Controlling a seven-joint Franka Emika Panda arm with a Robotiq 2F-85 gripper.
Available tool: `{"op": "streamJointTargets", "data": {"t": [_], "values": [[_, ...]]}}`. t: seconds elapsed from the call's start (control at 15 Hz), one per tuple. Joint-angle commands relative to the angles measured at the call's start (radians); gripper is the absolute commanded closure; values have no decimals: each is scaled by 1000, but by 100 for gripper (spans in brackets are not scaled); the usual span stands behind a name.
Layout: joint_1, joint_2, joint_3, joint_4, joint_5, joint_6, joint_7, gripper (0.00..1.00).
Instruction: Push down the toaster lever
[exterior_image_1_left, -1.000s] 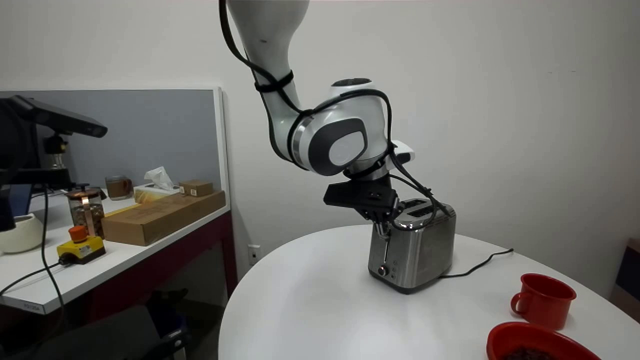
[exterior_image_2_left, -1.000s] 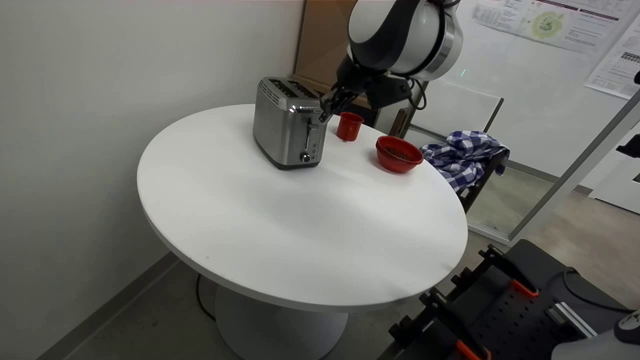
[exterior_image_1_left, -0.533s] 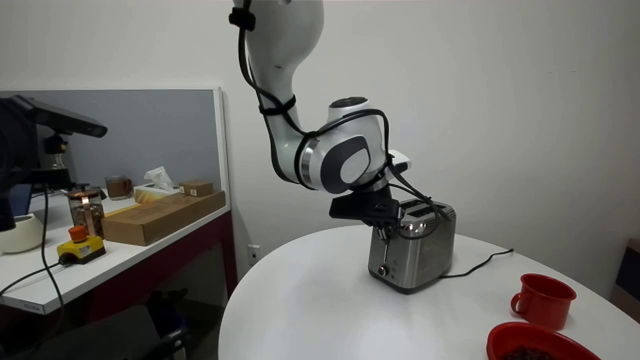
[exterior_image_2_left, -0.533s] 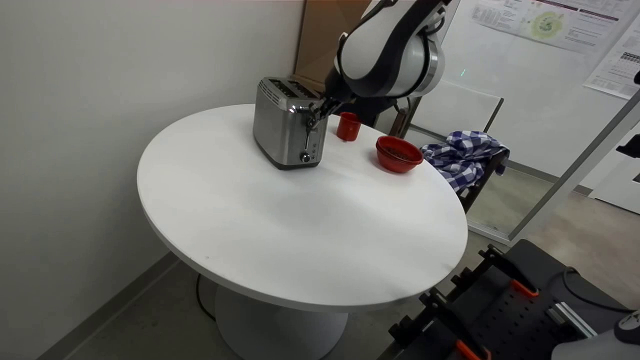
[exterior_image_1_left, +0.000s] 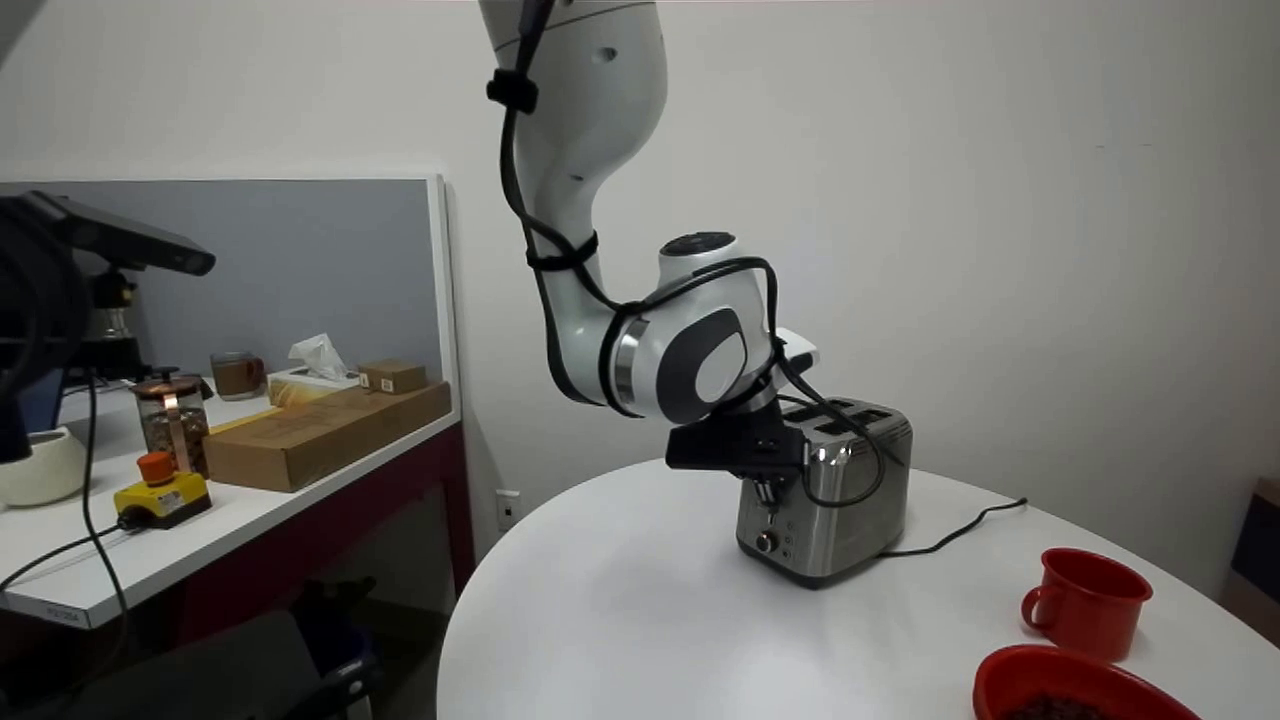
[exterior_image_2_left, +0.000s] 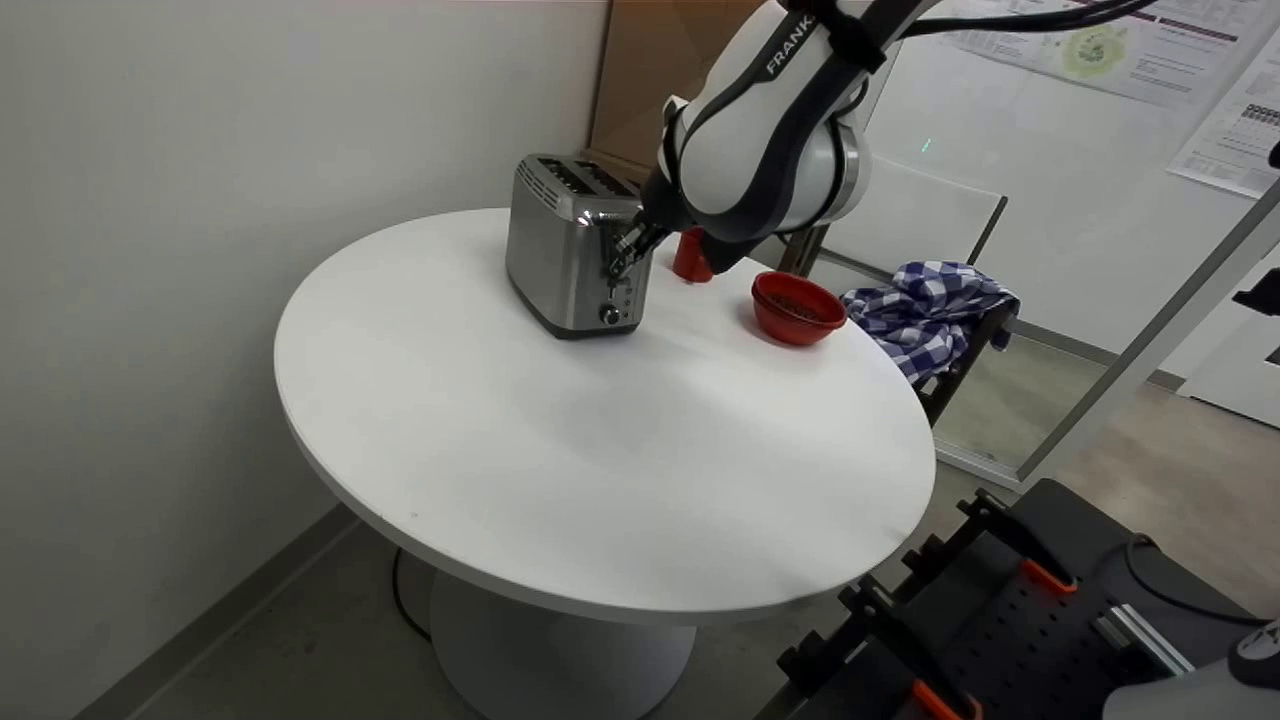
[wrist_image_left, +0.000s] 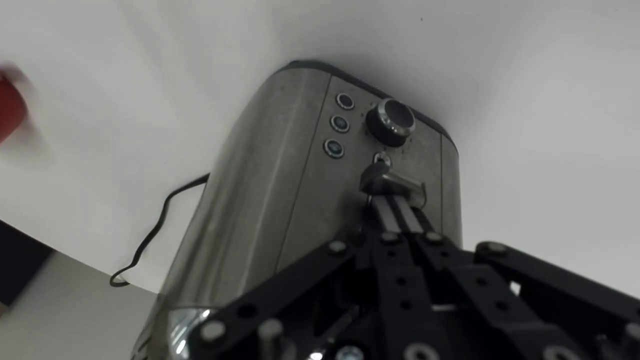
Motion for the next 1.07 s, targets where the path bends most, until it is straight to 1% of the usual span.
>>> {"op": "streamJointTargets", "data": {"t": [0.0,0.27,0.6,0.67,0.73,0.8,0.87,0.93,1.0], "values": [[-11,80,-5,38,-42,24,34,100],[-15,123,-6,52,-40,16,41,100],[-10,113,-11,41,-37,1,54,100],[-8,98,-11,35,-29,-15,65,74],[-32,78,17,27,-26,-32,74,73],[-73,55,61,15,-24,-52,85,68],[-112,38,102,5,-20,-68,96,60],[-179,14,170,-14,-17,-89,99,53],[-243,-2,234,-30,-8,-111,99,44]]}}
